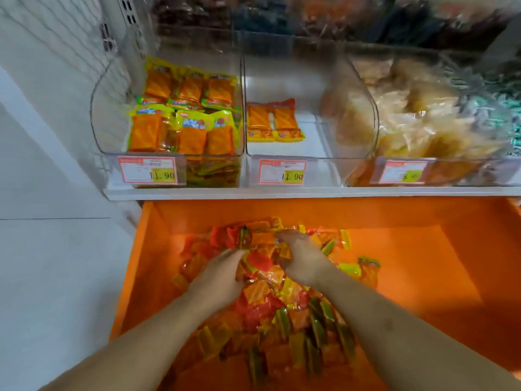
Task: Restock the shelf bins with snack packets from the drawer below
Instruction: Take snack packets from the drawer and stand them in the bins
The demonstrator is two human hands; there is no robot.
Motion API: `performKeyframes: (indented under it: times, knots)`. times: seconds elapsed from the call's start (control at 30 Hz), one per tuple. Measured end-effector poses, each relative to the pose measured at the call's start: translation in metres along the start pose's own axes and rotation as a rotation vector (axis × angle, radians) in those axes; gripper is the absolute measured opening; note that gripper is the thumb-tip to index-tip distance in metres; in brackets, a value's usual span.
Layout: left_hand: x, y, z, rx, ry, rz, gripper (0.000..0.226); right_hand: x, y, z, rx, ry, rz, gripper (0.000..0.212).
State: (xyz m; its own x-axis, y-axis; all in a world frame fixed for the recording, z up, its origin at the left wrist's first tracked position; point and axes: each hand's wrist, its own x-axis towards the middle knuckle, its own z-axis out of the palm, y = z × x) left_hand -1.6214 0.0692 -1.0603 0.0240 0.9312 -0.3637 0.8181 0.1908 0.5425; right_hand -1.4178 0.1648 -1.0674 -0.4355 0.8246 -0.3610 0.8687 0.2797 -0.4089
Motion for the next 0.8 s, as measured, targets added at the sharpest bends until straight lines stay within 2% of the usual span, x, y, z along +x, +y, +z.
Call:
performKeyframes:
  times: [0.2,0.3,0.47,0.57,0.63,0.7,0.8]
  knots:
    - [0.032,-0.014,0.029,-0.099,0.077,-0.06,0.056,0.055,0.015,0.041,-0.164,0.036,-0.003,0.067]
    - [0.034,-0.02,0.039,-0.147,0.133,-0.086,0.051,0.055,0.023,0.046,-0.11,0.159,-0.036,0.054]
    - [0.032,-0.009,0.03,-0.258,0.345,-0.145,0.034,0.042,0.034,0.033,-0.104,0.205,-0.179,0.034]
    - [0.028,0.003,0.014,-0.336,0.453,-0.18,0.018,0.027,0.034,0.021,-0.099,0.204,-0.304,0.028]
    - [0.029,0.005,0.008,-0.367,0.368,-0.215,0.02,0.014,0.028,0.014,-0.09,0.207,-0.42,0.026]
    - [0.027,0.002,0.005,-0.455,0.135,-0.262,0.03,0.0,0.019,0.011,-0.068,0.199,-0.524,0.026]
    - [0.017,-0.007,0.012,-0.802,-0.155,-0.36,0.028,-0.02,0.007,0.01,-0.072,0.171,-0.574,0.032]
